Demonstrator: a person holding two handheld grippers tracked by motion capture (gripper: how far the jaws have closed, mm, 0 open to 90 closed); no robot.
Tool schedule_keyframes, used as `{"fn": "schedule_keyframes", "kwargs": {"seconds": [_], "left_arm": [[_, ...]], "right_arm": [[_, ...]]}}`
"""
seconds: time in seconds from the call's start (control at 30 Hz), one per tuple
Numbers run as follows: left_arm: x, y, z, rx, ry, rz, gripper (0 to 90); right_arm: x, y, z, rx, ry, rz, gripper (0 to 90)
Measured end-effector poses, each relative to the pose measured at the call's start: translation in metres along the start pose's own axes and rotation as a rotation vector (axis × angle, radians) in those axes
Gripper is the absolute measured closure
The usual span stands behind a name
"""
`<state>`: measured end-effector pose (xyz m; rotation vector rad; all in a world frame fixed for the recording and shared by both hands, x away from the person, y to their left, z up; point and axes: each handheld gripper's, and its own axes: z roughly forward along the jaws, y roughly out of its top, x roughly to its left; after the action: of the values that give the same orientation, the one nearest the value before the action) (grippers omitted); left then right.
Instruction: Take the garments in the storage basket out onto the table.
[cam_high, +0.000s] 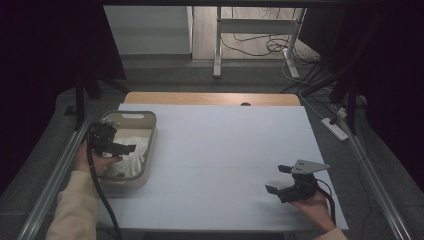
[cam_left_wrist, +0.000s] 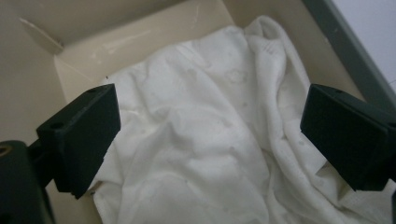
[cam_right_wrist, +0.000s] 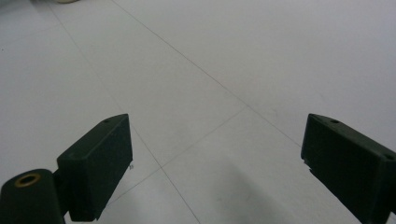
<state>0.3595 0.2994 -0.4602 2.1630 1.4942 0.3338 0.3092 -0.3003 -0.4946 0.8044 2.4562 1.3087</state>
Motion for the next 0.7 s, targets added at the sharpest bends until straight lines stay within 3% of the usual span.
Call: {"fn": "schedule_keyframes", "kwargs": {"seconds": [0.1,0.37,0.53,0.7], "left_arm": [[0.002,0.0,0.003,0.009,-0.03,-0.008,5.1],[0.001,0.001,0.012,0.064,-0.051,0.018,3.5],[-0.004,0.003,0.015,0.1,-0.01,0.058,2.2],[-0.006,0.004,0.019,0.128,0.001,0.075,1.5]], "right_arm": [[0.0,0.0,0.0,-0.001,0.0,0.001,8.8],[0.0,-0.001,0.0,0.004,-0.003,0.001,8.8],[0.0,-0.001,0.001,0.009,0.0,0.002,8.8],[0.0,-0.001,0.001,0.016,-0.001,-0.002,8.8]]}}
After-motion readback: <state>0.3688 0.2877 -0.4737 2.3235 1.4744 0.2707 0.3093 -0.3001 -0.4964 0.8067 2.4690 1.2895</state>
